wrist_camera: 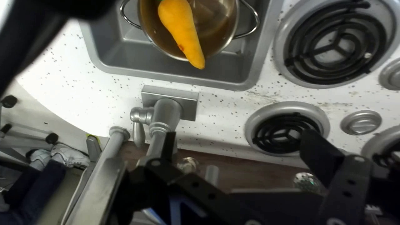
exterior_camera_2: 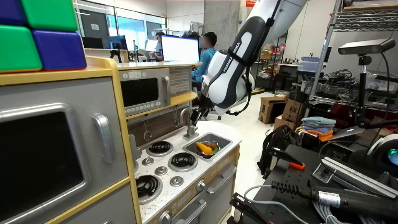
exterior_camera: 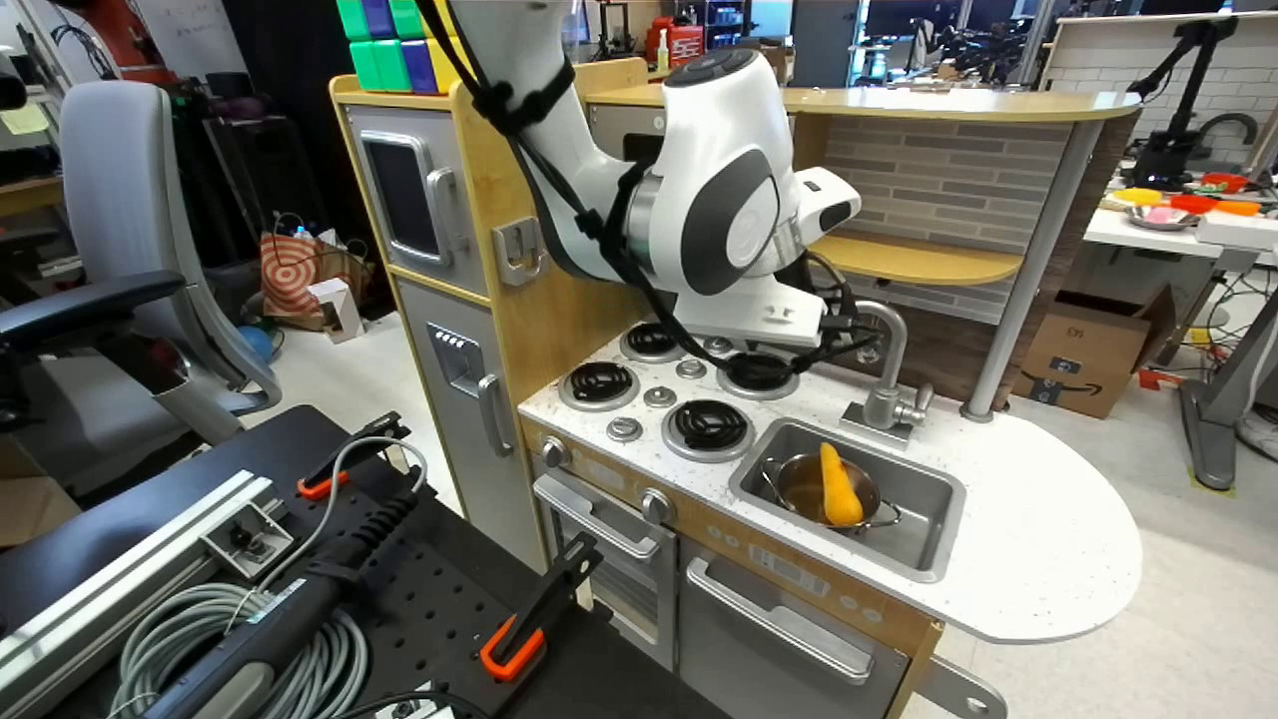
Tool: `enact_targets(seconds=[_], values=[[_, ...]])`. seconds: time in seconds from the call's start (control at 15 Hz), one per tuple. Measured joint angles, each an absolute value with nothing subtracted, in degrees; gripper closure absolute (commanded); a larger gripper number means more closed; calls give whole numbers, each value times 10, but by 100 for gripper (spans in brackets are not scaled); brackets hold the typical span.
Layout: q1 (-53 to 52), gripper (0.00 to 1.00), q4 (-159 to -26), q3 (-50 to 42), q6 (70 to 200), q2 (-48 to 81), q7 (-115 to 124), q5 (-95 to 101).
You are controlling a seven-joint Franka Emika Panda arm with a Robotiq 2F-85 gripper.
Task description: Put the carrot plush toy in the pot
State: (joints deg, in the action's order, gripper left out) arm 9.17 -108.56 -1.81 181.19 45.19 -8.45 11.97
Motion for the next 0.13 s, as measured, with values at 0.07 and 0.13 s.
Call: enact_targets(seconds=[0.07, 0.13], values=[[119, 0, -1108, 13, 1811, 430, -101, 120], [132, 0, -1120, 25, 1810, 416, -108, 120]])
